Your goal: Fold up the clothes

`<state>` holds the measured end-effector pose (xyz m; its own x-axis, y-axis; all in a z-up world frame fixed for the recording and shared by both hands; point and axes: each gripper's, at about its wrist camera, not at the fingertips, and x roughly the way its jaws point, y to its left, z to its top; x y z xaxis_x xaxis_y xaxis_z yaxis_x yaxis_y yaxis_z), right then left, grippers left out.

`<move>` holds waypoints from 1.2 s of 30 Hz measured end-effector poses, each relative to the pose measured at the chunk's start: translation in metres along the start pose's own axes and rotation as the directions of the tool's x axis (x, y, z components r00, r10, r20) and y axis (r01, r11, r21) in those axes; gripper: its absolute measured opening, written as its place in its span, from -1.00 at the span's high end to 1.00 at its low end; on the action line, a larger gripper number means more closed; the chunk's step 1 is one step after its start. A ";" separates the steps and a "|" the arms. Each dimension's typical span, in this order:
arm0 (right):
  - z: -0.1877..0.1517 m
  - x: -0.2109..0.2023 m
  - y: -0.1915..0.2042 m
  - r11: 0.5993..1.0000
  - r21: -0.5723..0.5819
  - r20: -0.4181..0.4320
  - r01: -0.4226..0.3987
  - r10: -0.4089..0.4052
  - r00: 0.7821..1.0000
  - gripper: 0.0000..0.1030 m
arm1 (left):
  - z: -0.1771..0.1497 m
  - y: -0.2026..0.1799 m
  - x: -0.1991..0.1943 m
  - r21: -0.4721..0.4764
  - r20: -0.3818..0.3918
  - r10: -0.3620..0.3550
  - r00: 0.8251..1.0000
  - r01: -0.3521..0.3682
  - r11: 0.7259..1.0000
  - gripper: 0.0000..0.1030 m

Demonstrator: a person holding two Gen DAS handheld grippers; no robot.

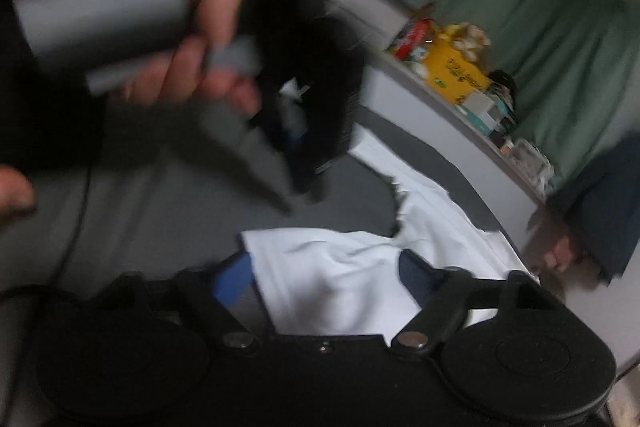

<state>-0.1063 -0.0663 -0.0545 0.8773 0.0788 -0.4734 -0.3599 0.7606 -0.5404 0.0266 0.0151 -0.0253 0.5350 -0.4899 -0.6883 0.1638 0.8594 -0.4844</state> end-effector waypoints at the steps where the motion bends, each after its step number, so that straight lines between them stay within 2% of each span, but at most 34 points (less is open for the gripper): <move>1: -0.001 0.008 0.004 1.000 0.009 -0.020 0.002 -0.002 1.000 -0.06 | -0.001 0.001 -0.002 -0.022 0.020 0.002 1.000 -0.002 1.000 0.84; 2: -0.002 0.016 0.008 1.000 0.019 -0.038 0.006 -0.005 0.999 0.10 | -0.007 0.004 -0.009 -0.047 0.033 -0.004 0.999 0.006 0.999 0.83; 3: -0.003 0.017 0.004 0.999 0.042 -0.045 0.024 -0.022 0.999 0.36 | -0.010 0.004 -0.013 -0.046 0.029 -0.002 1.000 0.003 0.999 0.84; 4: -0.005 0.018 0.001 0.997 0.065 -0.053 0.043 -0.039 0.998 0.51 | -0.012 0.002 -0.016 -0.028 0.021 0.001 1.000 0.000 1.000 0.84; 5: -0.007 0.019 -0.002 0.994 0.088 -0.061 0.062 -0.057 0.997 0.80 | -0.014 0.000 -0.020 -0.008 0.014 -0.002 1.000 0.002 1.000 0.84; 6: -0.009 0.020 -0.007 0.990 0.118 -0.067 0.079 -0.072 0.995 0.88 | -0.017 -0.002 -0.023 0.012 0.007 -0.005 1.000 0.005 1.000 0.84; 8: -0.010 0.011 -0.037 0.950 0.299 -0.044 0.090 -0.080 0.996 0.89 | -0.024 -0.006 -0.029 0.054 -0.012 -0.019 1.000 0.020 0.998 0.84; 9: -0.013 0.003 -0.057 0.905 0.416 -0.019 0.083 -0.082 0.996 0.89 | -0.027 -0.008 -0.031 0.074 -0.022 -0.026 0.999 0.028 0.997 0.84; 11: -0.023 -0.011 -0.094 0.787 0.614 0.015 0.057 -0.084 0.996 0.89 | -0.037 -0.009 -0.035 0.123 -0.033 -0.048 0.998 0.052 0.991 0.84; 13: -0.045 -0.016 -0.126 0.641 0.768 0.025 0.020 -0.061 0.998 0.89 | -0.044 -0.019 -0.031 0.204 -0.051 -0.035 0.998 0.044 0.978 0.84; 15: -0.070 -0.013 -0.145 0.501 0.866 0.019 0.004 -0.040 0.999 0.89 | -0.050 -0.030 -0.025 0.287 -0.068 -0.017 0.998 0.035 0.957 0.84; 18: -0.108 -0.003 -0.162 0.279 0.960 -0.006 0.004 0.008 1.000 0.89 | -0.058 -0.055 -0.024 0.374 -0.015 -0.017 1.000 0.021 0.927 0.84; 20: -0.124 0.003 -0.165 0.181 0.983 0.001 -0.008 0.036 0.999 0.89 | -0.063 -0.070 -0.028 0.433 0.043 -0.039 0.998 0.017 0.901 0.84; 22: -0.134 0.004 -0.165 0.116 0.993 0.026 -0.031 0.051 0.998 0.89 | -0.072 -0.086 -0.033 0.530 0.112 -0.050 0.992 -0.018 0.848 0.83; 25: -0.135 0.007 -0.168 0.085 0.995 0.057 -0.061 0.054 0.997 0.89 | -0.084 -0.105 -0.032 0.645 0.178 -0.040 0.983 -0.086 0.759 0.83; 26: -0.137 0.005 -0.169 0.052 0.995 0.082 -0.085 0.050 0.995 0.89 | -0.088 -0.109 -0.030 0.678 0.189 -0.036 0.981 -0.104 0.727 0.83; 28: -0.143 0.001 -0.171 -0.015 0.991 0.133 -0.133 0.039 0.990 0.89 | -0.091 -0.120 -0.025 0.717 0.199 -0.026 0.980 -0.128 0.685 0.83; 29: -0.150 0.002 -0.174 -0.082 0.983 0.168 -0.165 0.031 0.985 0.89 | -0.091 -0.122 -0.023 0.725 0.202 -0.028 0.979 -0.131 0.676 0.83; 30: -0.161 0.002 -0.175 -0.182 0.964 0.202 -0.195 0.019 0.979 0.89 | -0.089 -0.124 -0.023 0.724 0.204 -0.036 0.978 -0.126 0.678 0.83; 32: -0.186 0.005 -0.172 -0.381 0.896 0.244 -0.227 -0.003 0.970 0.89 | -0.083 -0.125 -0.025 0.707 0.208 -0.064 0.976 -0.104 0.700 0.83; 34: -0.211 0.005 -0.167 -0.538 0.819 0.229 -0.202 -0.018 0.973 0.89 | -0.079 -0.126 -0.024 0.696 0.197 -0.083 0.977 -0.080 0.713 0.83; 35: -0.216 0.002 -0.166 -0.559 0.809 0.209 -0.182 -0.016 0.978 0.89 | -0.078 -0.126 -0.022 0.694 0.187 -0.088 0.978 -0.068 0.716 0.83; 36: -0.218 -0.001 -0.167 -0.552 0.818 0.187 -0.162 -0.010 0.982 0.89 | -0.079 -0.126 -0.019 0.696 0.185 -0.083 0.979 -0.071 0.714 0.83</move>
<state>-0.1164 -0.3341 -0.1156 0.9249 0.1903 -0.3290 0.3164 0.0942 0.9439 -0.0700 -0.0954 0.0066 0.6633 -0.5242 -0.5342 0.6564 0.7503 0.0788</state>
